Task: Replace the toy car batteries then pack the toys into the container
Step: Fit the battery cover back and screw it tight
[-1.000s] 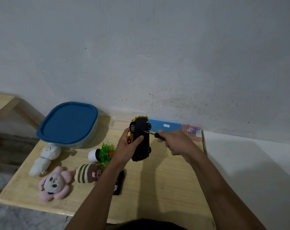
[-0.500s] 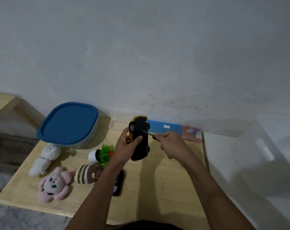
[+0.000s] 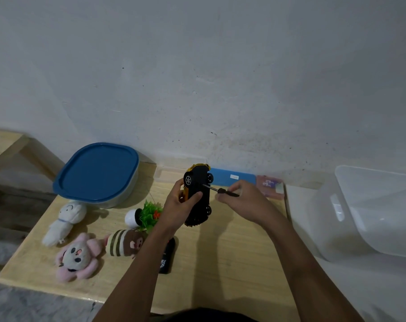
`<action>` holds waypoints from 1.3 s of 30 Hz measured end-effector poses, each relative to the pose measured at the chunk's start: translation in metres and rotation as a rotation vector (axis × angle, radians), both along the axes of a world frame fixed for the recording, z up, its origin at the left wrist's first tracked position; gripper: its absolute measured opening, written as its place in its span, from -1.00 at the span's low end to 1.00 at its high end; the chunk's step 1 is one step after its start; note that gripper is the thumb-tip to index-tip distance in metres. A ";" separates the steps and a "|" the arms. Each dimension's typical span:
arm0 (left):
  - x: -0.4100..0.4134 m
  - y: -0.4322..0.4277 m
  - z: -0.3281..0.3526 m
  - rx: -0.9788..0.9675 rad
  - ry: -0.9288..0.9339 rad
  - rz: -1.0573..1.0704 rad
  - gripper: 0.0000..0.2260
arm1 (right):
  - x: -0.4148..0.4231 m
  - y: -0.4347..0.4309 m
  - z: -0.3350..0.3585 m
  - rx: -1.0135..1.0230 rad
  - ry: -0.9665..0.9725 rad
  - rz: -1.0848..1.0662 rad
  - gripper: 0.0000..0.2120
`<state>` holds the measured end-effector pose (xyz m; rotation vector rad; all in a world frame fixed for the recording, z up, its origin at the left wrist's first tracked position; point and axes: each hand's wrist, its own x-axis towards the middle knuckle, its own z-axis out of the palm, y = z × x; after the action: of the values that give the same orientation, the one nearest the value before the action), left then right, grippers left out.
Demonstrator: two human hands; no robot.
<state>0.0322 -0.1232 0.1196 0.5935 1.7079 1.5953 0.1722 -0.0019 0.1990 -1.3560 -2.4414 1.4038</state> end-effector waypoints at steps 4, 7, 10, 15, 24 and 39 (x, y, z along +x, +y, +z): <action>0.000 0.000 -0.003 -0.016 -0.017 0.009 -0.62 | -0.001 0.003 -0.001 0.129 0.054 0.015 -0.78; 0.000 -0.001 -0.003 -0.014 -0.034 0.006 -0.62 | -0.003 0.004 -0.003 0.207 0.019 0.040 -0.62; 0.001 -0.001 -0.001 -0.004 -0.050 0.000 -0.62 | -0.003 0.005 -0.009 0.143 -0.017 0.077 -0.63; 0.001 -0.003 -0.002 -0.043 -0.050 -0.028 -0.63 | 0.003 0.009 -0.013 0.117 -0.012 0.081 -0.74; 0.000 0.004 -0.006 -0.066 -0.061 -0.043 -0.62 | 0.007 0.017 -0.014 0.131 -0.028 0.135 -0.73; -0.003 0.007 -0.018 -0.158 -0.080 -0.066 -0.63 | 0.001 0.018 -0.032 -0.447 -0.048 -0.073 -0.62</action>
<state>0.0290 -0.1163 0.1018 0.4952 1.7178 1.4047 0.1734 0.0161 0.1667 -1.5458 -2.1554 2.0029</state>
